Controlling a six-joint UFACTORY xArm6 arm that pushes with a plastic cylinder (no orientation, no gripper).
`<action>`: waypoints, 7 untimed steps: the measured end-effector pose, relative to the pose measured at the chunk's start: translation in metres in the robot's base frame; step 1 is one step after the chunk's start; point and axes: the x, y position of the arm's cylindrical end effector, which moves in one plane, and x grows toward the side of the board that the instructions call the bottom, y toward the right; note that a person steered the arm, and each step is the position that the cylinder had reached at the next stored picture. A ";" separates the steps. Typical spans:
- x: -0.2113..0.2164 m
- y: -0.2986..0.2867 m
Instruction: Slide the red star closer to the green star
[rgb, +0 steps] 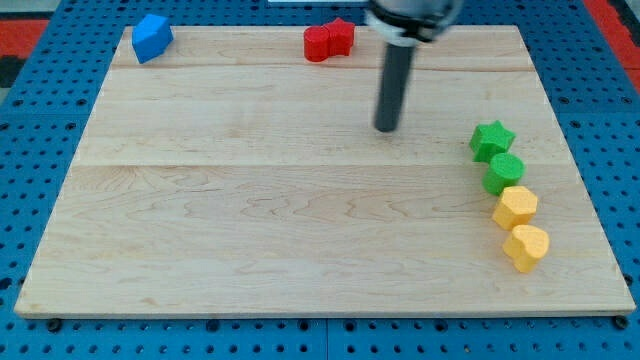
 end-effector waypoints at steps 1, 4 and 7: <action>-0.031 -0.075; -0.151 -0.189; -0.180 -0.093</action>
